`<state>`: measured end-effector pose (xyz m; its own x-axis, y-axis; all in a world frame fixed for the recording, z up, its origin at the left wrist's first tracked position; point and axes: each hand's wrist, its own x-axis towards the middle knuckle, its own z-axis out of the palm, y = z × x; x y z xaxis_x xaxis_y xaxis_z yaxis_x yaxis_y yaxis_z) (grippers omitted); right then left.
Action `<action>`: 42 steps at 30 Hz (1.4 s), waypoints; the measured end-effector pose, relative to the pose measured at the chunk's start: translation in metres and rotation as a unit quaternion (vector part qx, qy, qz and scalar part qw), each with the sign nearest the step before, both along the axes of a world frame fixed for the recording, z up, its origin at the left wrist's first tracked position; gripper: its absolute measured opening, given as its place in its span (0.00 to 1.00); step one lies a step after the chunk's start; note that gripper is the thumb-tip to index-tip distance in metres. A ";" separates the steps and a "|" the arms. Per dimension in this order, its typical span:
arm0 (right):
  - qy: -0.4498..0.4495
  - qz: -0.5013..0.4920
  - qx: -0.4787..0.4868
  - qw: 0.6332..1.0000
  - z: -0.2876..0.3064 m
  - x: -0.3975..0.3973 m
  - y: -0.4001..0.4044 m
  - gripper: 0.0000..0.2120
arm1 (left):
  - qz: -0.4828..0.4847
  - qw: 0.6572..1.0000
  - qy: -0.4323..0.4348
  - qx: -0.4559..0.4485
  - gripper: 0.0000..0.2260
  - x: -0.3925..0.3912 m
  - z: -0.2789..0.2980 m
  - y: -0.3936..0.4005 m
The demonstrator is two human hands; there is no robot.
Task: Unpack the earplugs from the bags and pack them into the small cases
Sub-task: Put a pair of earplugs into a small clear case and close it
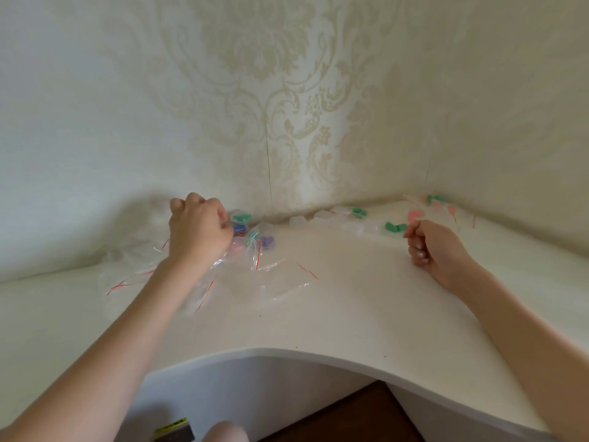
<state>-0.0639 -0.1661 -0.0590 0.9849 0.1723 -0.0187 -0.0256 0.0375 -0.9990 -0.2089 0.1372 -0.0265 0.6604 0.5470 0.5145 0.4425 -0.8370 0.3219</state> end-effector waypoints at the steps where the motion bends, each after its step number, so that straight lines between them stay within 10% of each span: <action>1: -0.012 -0.006 -0.012 1.000 -0.001 0.000 0.000 0.12 | -0.014 1.000 -0.017 0.010 0.07 0.006 0.001 -0.007; 11: -0.113 -0.031 -0.064 0.991 -0.012 0.006 -0.002 0.08 | -0.325 0.938 0.054 0.108 0.16 0.121 -0.025 -0.143; 17: -0.128 -0.045 -0.107 0.985 -0.016 0.017 -0.002 0.11 | -0.315 0.930 0.123 0.145 0.23 0.167 -0.054 -0.164; 42: -0.135 -0.030 -0.120 0.983 -0.013 0.023 -0.002 0.12 | -0.444 0.887 -0.101 -0.074 0.21 0.161 -0.043 -0.170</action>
<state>-0.0409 -0.1683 -0.0724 0.9679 0.1371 0.2108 0.2361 -0.2073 -0.9494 -0.0477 -0.0329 -0.0698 0.7672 -0.0708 0.6374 -0.4487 -0.7694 0.4546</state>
